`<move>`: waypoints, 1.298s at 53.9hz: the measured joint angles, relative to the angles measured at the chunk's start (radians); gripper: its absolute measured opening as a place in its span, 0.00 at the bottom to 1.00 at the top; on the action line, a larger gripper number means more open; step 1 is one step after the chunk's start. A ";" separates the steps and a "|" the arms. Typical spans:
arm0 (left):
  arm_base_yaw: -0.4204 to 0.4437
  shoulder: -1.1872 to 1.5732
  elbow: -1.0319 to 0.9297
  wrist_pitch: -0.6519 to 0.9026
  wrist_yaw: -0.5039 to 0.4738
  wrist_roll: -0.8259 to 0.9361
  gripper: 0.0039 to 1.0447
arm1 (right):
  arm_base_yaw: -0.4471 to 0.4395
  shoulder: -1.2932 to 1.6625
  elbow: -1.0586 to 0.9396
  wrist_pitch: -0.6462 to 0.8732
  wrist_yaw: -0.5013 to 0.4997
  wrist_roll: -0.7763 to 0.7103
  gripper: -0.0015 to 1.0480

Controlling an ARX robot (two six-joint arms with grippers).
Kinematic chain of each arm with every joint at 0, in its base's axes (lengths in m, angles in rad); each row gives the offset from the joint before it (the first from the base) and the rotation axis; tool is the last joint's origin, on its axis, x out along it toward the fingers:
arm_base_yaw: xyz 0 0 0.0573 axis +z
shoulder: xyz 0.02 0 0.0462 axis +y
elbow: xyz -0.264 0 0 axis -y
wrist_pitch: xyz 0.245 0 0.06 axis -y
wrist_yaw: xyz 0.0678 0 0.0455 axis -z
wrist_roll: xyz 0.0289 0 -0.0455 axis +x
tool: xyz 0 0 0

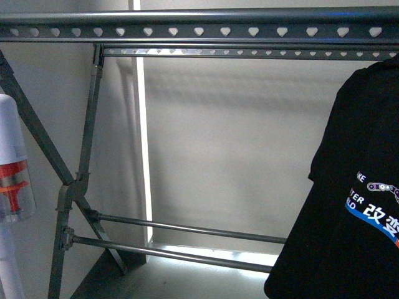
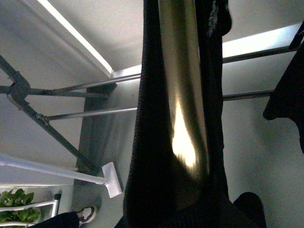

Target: Hang clothes on hanger

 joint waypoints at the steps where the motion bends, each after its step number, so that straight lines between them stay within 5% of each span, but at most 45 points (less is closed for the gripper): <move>1: 0.000 -0.005 -0.006 0.000 0.000 0.000 0.03 | 0.000 0.002 0.000 0.001 0.003 0.001 0.09; 30: 0.000 -0.357 -0.251 -0.103 0.002 0.001 0.03 | 0.024 0.036 -0.117 0.116 0.055 0.004 0.09; 43: 0.000 -0.480 -0.306 -0.157 0.002 0.001 0.03 | 0.065 -0.098 -0.373 0.410 0.199 -0.072 0.54; 53: 0.000 -0.595 -0.313 -0.256 0.002 0.002 0.03 | 0.137 -0.528 -0.742 0.740 0.259 -0.094 0.93; 60: 0.000 -0.678 -0.313 -0.336 0.002 0.002 0.03 | 0.265 -0.943 -1.001 0.745 0.402 -0.089 0.93; 64: 0.000 -0.720 -0.313 -0.377 0.002 0.002 0.03 | 0.486 -1.210 -1.154 0.854 0.676 -0.221 0.92; 68: 0.000 -0.760 -0.313 -0.415 0.003 0.002 0.03 | 0.736 -1.353 -1.144 0.579 0.859 -0.214 0.76; 70: 0.000 -0.771 -0.313 -0.424 0.003 0.002 0.03 | 0.757 -1.374 -1.173 0.524 0.851 -0.211 0.71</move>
